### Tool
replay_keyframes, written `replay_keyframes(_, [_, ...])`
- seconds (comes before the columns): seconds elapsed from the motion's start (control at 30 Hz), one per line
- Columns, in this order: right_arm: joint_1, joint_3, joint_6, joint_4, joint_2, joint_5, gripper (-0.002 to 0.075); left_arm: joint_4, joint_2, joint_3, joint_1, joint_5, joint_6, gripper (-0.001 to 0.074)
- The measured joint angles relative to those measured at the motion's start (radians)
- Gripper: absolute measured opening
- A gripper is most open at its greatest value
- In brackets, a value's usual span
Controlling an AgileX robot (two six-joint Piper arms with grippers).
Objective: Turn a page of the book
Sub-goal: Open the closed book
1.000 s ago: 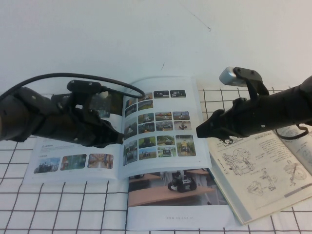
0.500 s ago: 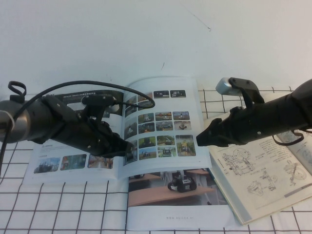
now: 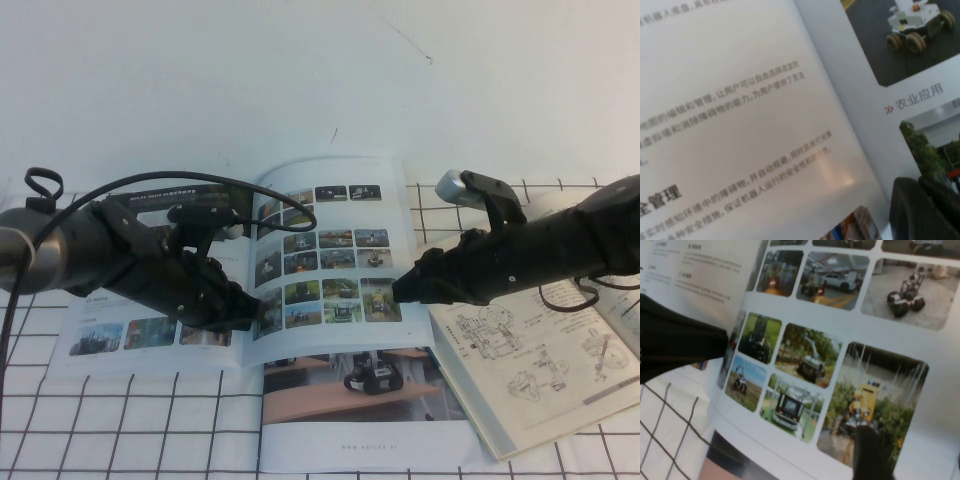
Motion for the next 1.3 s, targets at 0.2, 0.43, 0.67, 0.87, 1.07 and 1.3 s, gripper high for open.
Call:
replay_keyframes(0.2, [0.0, -0.002, -0.06, 0.073, 0.017, 0.0, 0.0368, 0.0, 0.0, 0.0, 0.0, 0.0, -0.001, -0.0003])
replay_keyframes(0.43, [0.0, -0.003, -0.091, 0.089, 0.036, -0.004, 0.0368, 0.005, 0.002, 0.0, 0.0, 0.0, -0.001, -0.0002])
replay_keyframes(0.67, [0.0, -0.005, -0.095, 0.089, 0.047, -0.026, 0.0368, 0.005, 0.002, 0.0, 0.0, 0.0, -0.001, -0.0002])
replay_keyframes(0.87, [0.0, -0.012, -0.099, 0.089, 0.047, -0.025, 0.0368, 0.005, 0.007, 0.0, 0.0, 0.0, -0.001, -0.0002])
replay_keyframes(1.07, [0.0, -0.012, -0.165, 0.168, 0.049, 0.038, 0.0368, 0.005, 0.007, 0.0, 0.0, 0.0, -0.001, -0.0002])
replay_keyframes(1.3, [0.0, -0.012, -0.293, 0.34, 0.051, 0.162, 0.0368, 0.005, 0.007, 0.0, 0.0, 0.0, -0.005, -0.0002])
